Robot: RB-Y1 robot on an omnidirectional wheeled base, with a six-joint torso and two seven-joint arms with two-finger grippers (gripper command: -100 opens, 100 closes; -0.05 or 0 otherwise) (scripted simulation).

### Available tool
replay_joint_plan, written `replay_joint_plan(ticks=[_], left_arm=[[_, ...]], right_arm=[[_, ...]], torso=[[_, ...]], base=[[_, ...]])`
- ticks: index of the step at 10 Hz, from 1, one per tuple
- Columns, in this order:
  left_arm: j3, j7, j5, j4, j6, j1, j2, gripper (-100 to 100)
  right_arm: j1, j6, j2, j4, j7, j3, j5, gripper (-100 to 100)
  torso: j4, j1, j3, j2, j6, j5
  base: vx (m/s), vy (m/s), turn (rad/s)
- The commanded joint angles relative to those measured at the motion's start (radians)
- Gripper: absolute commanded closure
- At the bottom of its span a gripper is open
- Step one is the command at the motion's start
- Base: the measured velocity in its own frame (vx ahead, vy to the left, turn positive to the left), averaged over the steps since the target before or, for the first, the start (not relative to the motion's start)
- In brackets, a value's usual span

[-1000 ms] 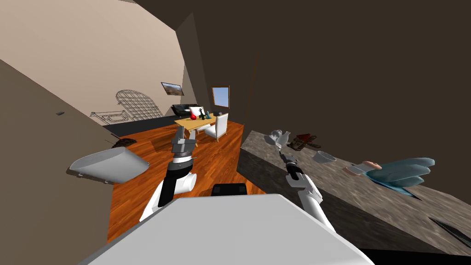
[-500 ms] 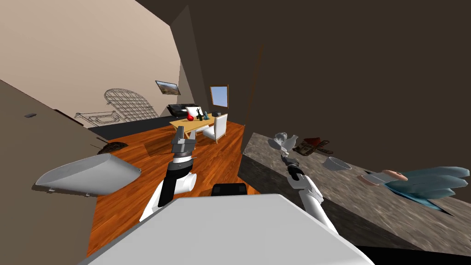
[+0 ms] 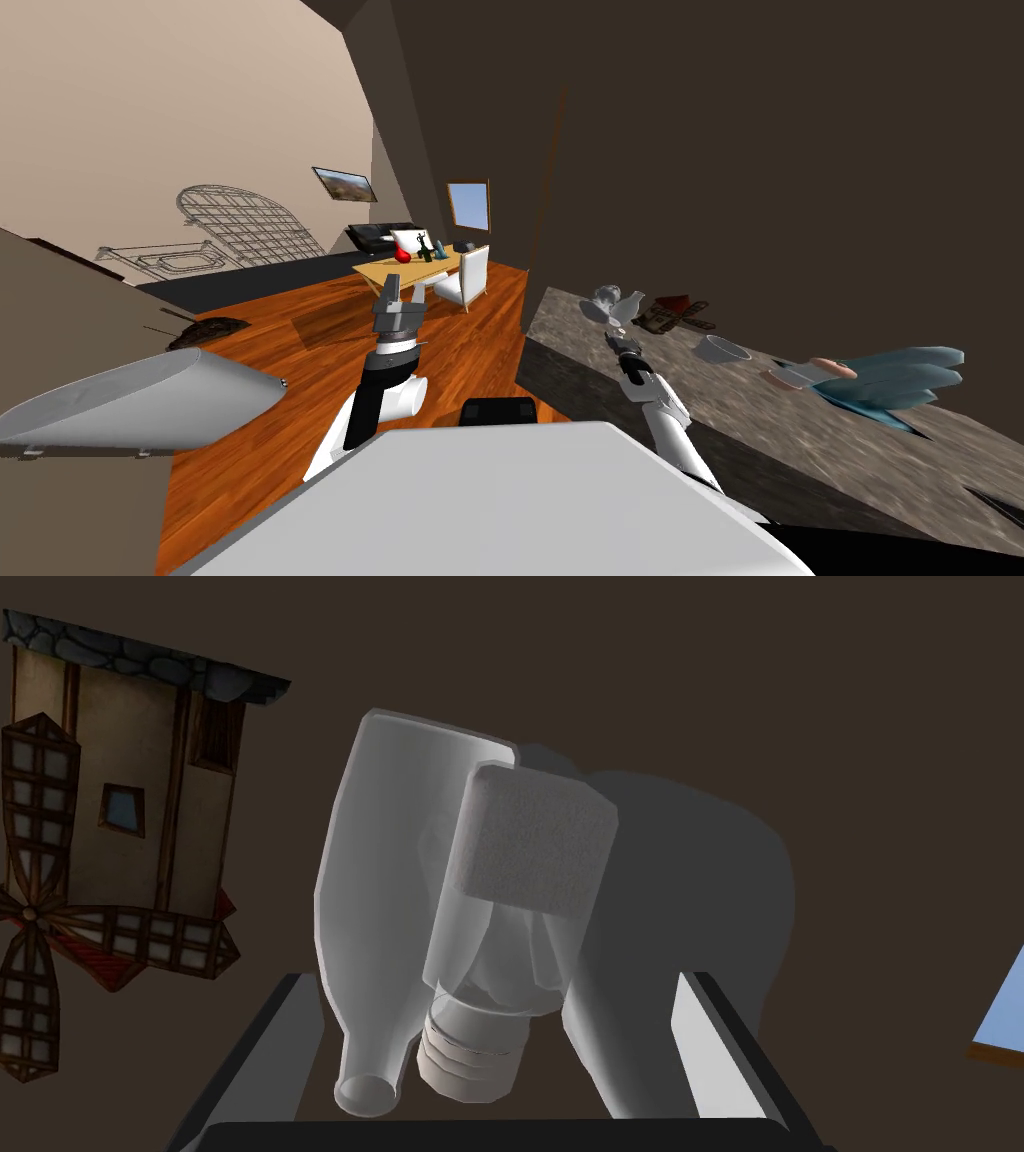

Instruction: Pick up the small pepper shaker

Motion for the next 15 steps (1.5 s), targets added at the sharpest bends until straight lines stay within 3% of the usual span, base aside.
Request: replay_joint_plan(ticks=[1, 2, 3, 6, 8, 9, 10, 12, 15], left_arm=[[0.000, 0.000, 0.000, 0.000, 0.000, 0.000, 0.000, 0], [0.000, 0.000, 0.000, 0.000, 0.000, 0.000, 0.000, 0], [0.000, 0.000, 0.000, 0.000, 0.000, 0.000, 0.000, 0], [0.000, 0.000, 0.000, 0.000, 0.000, 0.000, 0.000, 0], [0.000, 0.000, 0.000, 0.000, 0.000, 0.000, 0.000, 0], [0.000, 0.000, 0.000, 0.000, 0.000, 0.000, 0.000, 0], [0.000, 0.000, 0.000, 0.000, 0.000, 0.000, 0.000, 0], [0.000, 0.000, 0.000, 0.000, 0.000, 0.000, 0.000, 0], [0.000, 0.000, 0.000, 0.000, 0.000, 0.000, 0.000, 0]], right_arm=[[-0.025, -0.010, -0.014, 0.045, 0.008, 0.018, -0.012, -100], [-0.070, -0.039, -0.028, 0.079, 0.032, 0.036, -0.028, -100], [-0.074, -0.039, -0.028, 0.107, 0.032, 0.036, -0.028, -100], [-0.165, -0.099, -0.056, 0.204, 0.079, 0.072, -0.061, -100], [-0.172, -0.099, -0.056, 0.242, 0.079, 0.072, -0.061, -100], [-0.221, -0.129, -0.070, 0.282, 0.103, 0.091, -0.078, -100], [-0.222, -0.129, -0.070, 0.308, 0.103, 0.091, -0.078, -100], [-0.304, -0.188, -0.097, 0.397, 0.150, 0.127, -0.111, -100], [-0.320, -0.188, -0.097, 0.435, 0.150, 0.127, -0.111, -100]], torso=[[0.000, 0.000, 0.000, 0.000, 0.000, 0.000], [0.000, 0.000, 0.000, 0.000, 0.000, 0.000], [0.000, 0.000, 0.000, 0.000, 0.000, 0.000], [0.000, -0.001, 0.000, 0.000, 0.000, 0.000], [0.000, 0.000, 0.000, 0.000, -0.001, 0.000], [0.000, -0.001, 0.001, 0.001, -0.001, 0.000], [0.000, -0.001, 0.000, 0.001, 0.000, 0.000], [0.000, 0.000, 0.000, 0.000, 0.000, 0.000], [0.000, -0.001, 0.000, 0.001, -0.001, 0.000]], base=[[0.023, 0.031, -0.098], [0.030, 0.025, -0.164], [0.023, 0.022, -0.106], [0.024, 0.022, -0.159], [0.014, 0.024, -0.046], [0.018, 0.014, -0.160], [0.019, 0.022, -0.098], [0.035, 0.039, -0.243], [0.010, 0.017, -0.029]])
